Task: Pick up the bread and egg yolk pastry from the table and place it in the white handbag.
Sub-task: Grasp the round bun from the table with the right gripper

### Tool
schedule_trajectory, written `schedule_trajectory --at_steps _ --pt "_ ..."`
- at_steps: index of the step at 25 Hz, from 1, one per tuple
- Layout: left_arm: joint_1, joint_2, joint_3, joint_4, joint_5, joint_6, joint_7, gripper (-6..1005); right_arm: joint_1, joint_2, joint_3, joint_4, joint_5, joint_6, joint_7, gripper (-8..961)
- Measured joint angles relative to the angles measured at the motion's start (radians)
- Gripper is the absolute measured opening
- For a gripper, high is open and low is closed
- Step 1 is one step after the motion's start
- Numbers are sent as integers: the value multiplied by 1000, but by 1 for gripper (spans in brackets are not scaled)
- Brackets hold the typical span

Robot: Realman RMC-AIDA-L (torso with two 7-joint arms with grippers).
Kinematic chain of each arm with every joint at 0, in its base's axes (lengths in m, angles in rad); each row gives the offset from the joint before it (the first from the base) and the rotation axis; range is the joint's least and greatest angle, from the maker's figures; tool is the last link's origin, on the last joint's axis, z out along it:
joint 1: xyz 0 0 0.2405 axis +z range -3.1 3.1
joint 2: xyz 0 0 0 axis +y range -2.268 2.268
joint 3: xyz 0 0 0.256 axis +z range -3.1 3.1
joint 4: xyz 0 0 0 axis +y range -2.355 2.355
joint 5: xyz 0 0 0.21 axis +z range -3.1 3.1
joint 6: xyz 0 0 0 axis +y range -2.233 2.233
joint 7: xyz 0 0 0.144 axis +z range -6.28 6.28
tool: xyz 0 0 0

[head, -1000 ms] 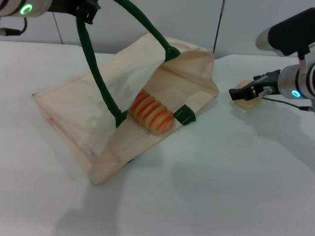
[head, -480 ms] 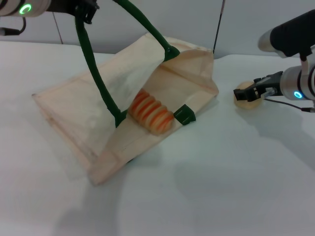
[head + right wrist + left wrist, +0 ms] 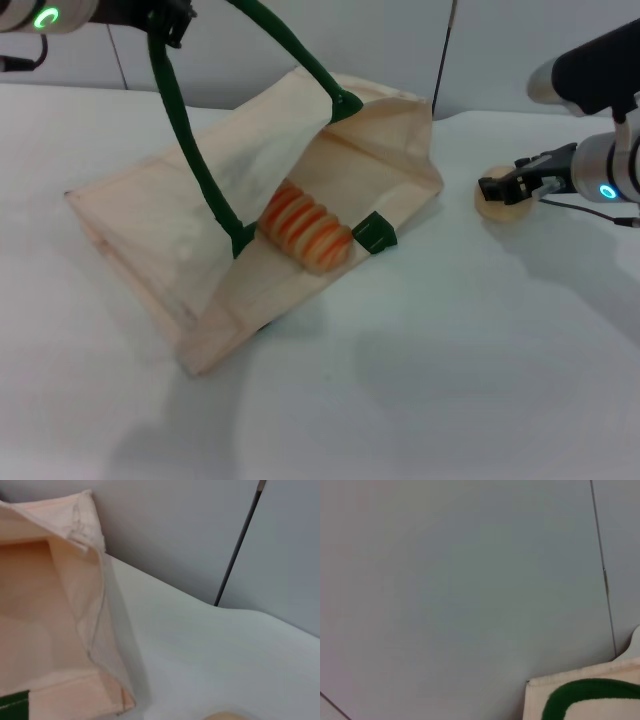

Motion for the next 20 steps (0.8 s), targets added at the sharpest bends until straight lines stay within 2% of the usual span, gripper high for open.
schedule_trajectory --at_steps 4,9,20 --pt "0 0 -2 -14 0 0 2 122 -15 1 -2 -28 0 -8 -1 562" --pt "-2 0 -2 -24 0 4 4 122 -31 0 -6 -49 0 -9 -3 456" --pt "-4 0 -1 -36 0 6 4 122 -24 1 0 -53 -38 -32 7 404"
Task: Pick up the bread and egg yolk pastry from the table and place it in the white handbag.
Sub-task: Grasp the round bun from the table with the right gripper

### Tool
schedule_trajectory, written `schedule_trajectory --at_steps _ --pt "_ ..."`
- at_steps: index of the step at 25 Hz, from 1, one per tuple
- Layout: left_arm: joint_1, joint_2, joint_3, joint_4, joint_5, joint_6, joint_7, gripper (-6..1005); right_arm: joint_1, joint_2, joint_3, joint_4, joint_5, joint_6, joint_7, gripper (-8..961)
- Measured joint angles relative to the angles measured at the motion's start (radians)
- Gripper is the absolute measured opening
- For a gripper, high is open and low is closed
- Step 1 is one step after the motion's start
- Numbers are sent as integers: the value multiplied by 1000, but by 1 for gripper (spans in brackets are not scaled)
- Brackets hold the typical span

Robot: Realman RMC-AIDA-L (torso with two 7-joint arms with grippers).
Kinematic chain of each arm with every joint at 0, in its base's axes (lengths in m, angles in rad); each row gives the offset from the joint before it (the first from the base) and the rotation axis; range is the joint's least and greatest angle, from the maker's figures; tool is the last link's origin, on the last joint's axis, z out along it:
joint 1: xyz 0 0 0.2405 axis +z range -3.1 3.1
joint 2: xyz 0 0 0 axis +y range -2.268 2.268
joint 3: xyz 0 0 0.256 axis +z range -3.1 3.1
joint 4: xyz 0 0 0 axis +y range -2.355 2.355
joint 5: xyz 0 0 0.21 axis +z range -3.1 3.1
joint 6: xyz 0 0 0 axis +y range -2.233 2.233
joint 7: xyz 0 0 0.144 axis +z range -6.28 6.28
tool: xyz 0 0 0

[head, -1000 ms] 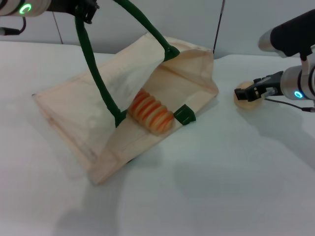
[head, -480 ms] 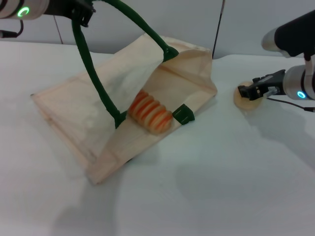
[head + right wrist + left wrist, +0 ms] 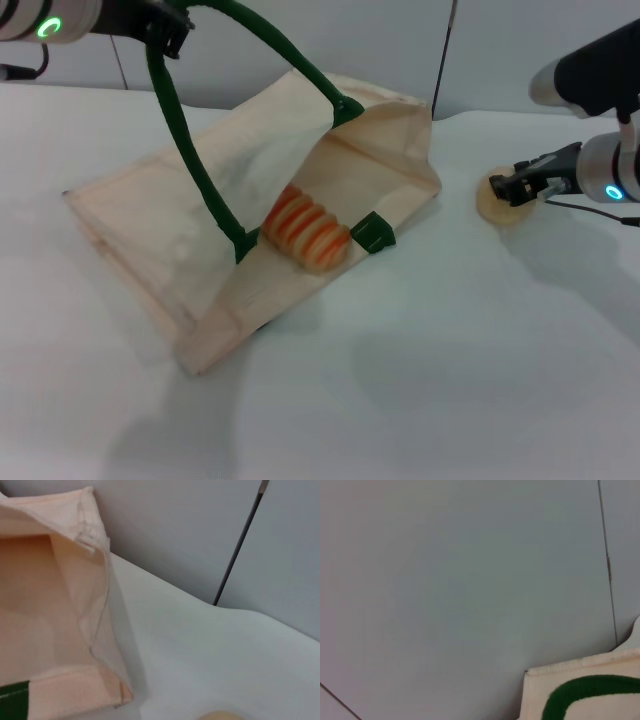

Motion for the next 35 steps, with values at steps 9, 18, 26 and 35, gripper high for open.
schedule_trajectory --at_steps 9,18,26,35 --pt "0 1 -1 -2 0 1 0 122 -4 1 2 -25 -1 -6 2 526" --pt "-3 2 -2 -2 0 1 0 122 0 -2 7 -20 -1 -7 2 676" --pt "-9 2 -2 -2 -1 1 0 122 19 -2 9 25 -4 7 2 699" --pt "-15 0 -2 -14 -1 1 0 122 64 1 6 118 -4 56 2 720"
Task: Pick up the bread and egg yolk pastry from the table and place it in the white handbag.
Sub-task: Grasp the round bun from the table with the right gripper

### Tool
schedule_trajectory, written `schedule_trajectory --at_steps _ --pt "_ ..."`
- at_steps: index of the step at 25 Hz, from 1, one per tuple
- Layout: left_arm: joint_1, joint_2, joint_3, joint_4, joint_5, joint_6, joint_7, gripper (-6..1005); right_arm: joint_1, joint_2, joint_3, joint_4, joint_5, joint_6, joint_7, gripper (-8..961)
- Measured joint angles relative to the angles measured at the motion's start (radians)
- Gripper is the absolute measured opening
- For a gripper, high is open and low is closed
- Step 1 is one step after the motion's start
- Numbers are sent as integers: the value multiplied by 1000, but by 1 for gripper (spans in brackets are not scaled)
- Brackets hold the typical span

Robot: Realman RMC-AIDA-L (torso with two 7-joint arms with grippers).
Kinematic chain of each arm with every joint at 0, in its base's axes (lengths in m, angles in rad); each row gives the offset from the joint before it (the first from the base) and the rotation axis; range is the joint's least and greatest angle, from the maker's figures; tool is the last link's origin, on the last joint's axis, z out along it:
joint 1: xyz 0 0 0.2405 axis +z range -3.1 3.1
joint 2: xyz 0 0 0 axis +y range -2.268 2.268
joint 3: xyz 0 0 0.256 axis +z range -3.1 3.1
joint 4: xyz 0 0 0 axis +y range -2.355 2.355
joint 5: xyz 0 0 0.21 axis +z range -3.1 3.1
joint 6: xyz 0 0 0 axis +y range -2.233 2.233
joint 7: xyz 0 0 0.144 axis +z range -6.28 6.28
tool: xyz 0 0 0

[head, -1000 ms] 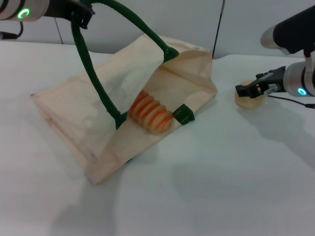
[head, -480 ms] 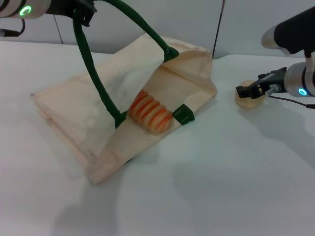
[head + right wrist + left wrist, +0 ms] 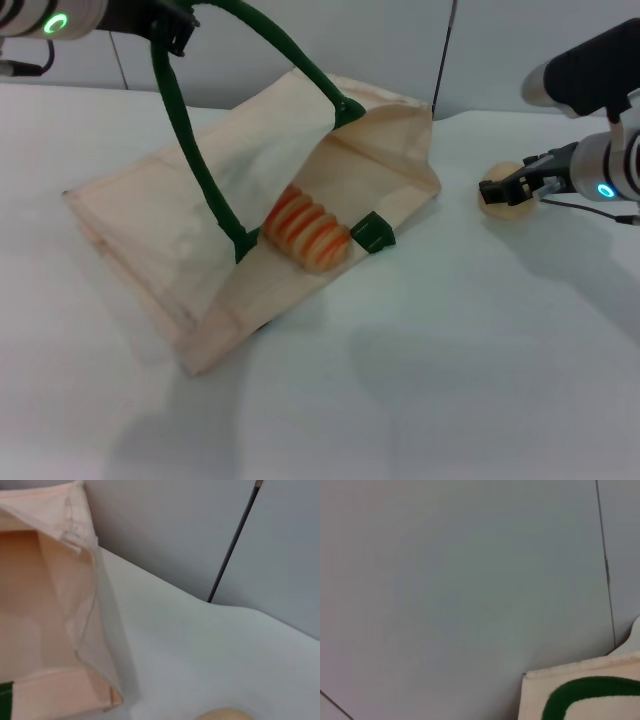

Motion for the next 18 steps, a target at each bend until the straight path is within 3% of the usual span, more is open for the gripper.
schedule_trajectory --at_steps 18 --pt "-8 0 0 -21 -2 3 1 121 15 2 -11 30 -8 13 -2 638"
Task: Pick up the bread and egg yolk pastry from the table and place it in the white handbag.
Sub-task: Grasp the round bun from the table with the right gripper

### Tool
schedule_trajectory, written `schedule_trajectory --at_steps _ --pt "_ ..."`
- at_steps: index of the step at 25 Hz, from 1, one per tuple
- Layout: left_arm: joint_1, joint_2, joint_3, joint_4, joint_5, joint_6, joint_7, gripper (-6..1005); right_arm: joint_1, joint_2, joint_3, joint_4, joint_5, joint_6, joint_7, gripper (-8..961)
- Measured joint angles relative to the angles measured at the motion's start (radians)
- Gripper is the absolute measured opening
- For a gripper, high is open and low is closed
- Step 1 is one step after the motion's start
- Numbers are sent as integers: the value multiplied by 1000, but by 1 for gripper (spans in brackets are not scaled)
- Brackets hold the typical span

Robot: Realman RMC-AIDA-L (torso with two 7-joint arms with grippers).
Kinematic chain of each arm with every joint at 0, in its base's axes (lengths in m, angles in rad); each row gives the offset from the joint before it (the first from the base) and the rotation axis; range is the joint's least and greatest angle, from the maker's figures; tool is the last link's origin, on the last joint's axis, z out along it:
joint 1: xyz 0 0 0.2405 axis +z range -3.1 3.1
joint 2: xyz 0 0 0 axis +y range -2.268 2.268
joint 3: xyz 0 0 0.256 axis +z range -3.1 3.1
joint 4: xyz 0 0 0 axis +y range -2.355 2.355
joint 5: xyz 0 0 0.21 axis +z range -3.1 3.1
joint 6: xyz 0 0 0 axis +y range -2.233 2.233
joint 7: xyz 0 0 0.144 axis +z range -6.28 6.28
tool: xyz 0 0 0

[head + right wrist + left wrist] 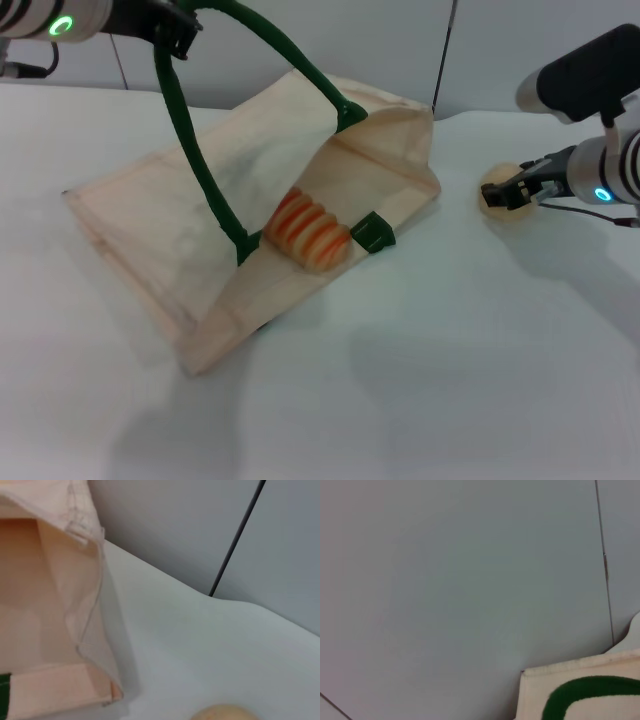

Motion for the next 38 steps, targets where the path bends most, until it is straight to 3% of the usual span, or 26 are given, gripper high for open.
schedule_trajectory --at_steps 31,38 --pt "6 0 -25 -6 2 3 13 121 -81 0 -6 -167 -2 -61 2 413" --pt "8 0 -49 -7 -2 11 25 121 -186 4 -32 -420 3 -176 1 391"
